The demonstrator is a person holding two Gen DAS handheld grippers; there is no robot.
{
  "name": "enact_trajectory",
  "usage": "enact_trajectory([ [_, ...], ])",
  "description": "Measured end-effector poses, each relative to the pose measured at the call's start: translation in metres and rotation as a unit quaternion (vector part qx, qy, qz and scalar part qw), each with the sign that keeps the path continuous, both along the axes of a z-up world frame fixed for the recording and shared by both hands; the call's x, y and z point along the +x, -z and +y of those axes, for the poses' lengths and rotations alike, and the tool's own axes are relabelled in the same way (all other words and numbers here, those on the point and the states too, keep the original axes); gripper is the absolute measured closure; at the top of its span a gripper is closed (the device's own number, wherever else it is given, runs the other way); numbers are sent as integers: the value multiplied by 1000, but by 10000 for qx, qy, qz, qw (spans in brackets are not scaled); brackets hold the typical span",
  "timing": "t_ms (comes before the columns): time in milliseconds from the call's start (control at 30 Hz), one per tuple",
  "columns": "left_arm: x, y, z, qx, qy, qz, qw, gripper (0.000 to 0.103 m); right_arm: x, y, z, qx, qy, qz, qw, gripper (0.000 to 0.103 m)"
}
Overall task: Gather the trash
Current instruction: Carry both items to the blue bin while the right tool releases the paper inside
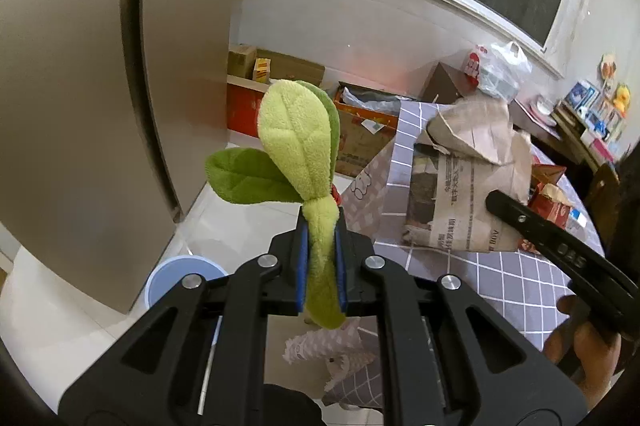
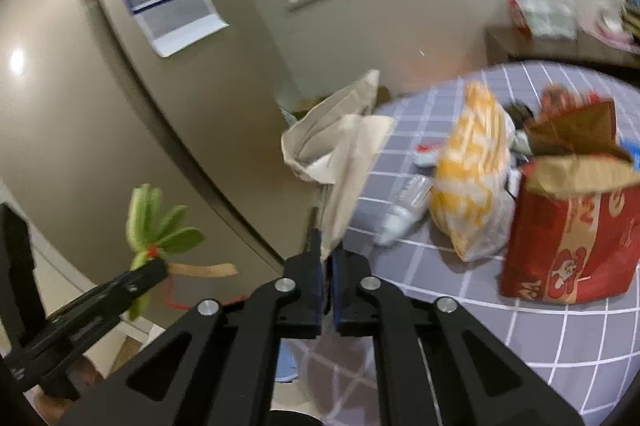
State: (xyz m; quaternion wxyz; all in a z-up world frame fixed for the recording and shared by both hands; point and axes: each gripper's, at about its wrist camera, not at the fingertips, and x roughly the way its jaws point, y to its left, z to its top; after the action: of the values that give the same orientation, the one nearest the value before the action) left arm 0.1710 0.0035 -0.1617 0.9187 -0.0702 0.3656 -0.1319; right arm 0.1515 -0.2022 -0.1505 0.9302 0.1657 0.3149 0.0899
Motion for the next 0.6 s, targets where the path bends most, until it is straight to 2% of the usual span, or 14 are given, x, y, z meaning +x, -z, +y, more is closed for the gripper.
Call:
enact_trajectory([
  [133, -7, 0, 20, -38, -145, -23, 9999, 92, 3, -14, 37, -188, -394, -153, 9989, 99],
  [267, -10, 4, 47, -64, -383, 32, 9992, 92, 5, -14, 78, -289, -812, -156, 9962, 99],
  [400, -10, 14, 75, -13, -622, 133, 9980, 92, 17, -3, 113, -302, -1195, 37, 9924, 99],
  [600, 2, 57, 112, 201, -953, 622, 9933, 92, 42, 40, 160, -380, -1672, 596, 9834, 99],
])
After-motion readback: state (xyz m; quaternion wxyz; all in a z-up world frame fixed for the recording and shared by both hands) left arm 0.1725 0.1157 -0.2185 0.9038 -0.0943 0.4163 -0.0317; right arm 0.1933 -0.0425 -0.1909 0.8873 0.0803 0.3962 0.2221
